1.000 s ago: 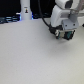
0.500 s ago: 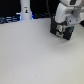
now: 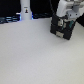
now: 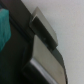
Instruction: Open the kcup holder, insert the kcup into the holder, and close the kcup holder
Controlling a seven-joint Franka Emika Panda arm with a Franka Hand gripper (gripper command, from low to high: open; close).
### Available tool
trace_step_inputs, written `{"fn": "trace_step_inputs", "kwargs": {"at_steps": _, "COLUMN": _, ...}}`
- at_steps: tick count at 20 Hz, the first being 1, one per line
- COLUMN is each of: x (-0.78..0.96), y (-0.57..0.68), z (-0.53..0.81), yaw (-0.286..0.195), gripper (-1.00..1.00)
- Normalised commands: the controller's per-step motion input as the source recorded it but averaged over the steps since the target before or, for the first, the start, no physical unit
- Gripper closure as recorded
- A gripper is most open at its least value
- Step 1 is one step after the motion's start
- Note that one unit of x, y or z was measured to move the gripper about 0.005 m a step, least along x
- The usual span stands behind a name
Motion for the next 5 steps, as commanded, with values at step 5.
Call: {"fn": "trace_step_inputs", "kwargs": {"at_steps": 5, "x": 0.06, "y": 0.0, "z": 0.13, "yaw": -0.003, "gripper": -1.0}}
